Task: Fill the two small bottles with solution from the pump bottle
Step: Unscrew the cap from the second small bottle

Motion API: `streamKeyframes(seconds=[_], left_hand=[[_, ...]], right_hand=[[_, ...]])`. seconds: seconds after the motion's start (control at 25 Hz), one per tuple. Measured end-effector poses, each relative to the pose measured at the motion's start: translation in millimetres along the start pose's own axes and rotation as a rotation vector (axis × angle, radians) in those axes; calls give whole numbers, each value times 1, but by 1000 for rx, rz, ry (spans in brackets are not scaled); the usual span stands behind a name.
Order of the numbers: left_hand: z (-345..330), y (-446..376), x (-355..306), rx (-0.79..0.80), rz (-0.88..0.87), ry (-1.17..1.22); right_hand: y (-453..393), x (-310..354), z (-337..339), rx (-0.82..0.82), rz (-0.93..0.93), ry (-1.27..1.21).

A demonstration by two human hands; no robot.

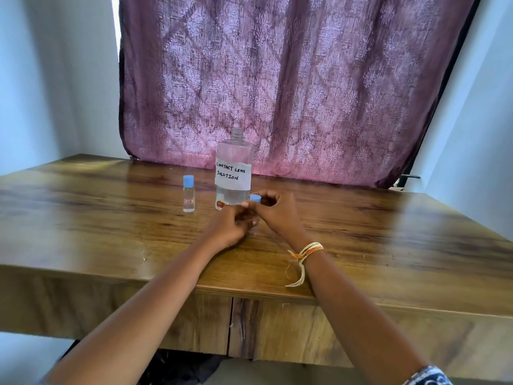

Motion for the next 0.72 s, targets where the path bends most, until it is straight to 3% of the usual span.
streamKeyframes(seconds=[0.28,0.4,0.56,0.72], left_hand=[[-1,2,4,-34,36,144],[0,4,-3,-27,-14,90],[-1,3,0,-20,3,70],[0,5,-2,-20,0,84]], right_hand=[[10,2,-7,161,-6,-51],[18,5,-6,107,9,19],[15,1,9,31,-27,-115],[16,-1,0,115,-51,-146]])
Point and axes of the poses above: each hand's wrist, its own y-axis away from the middle knuckle, its own z-axis out of the back of the hand, x = y × z, the point moved 10 cm from there along -y, towards the middle knuckle, and after that the axes turned 15 degrees about -z, right-handed, at the moved point
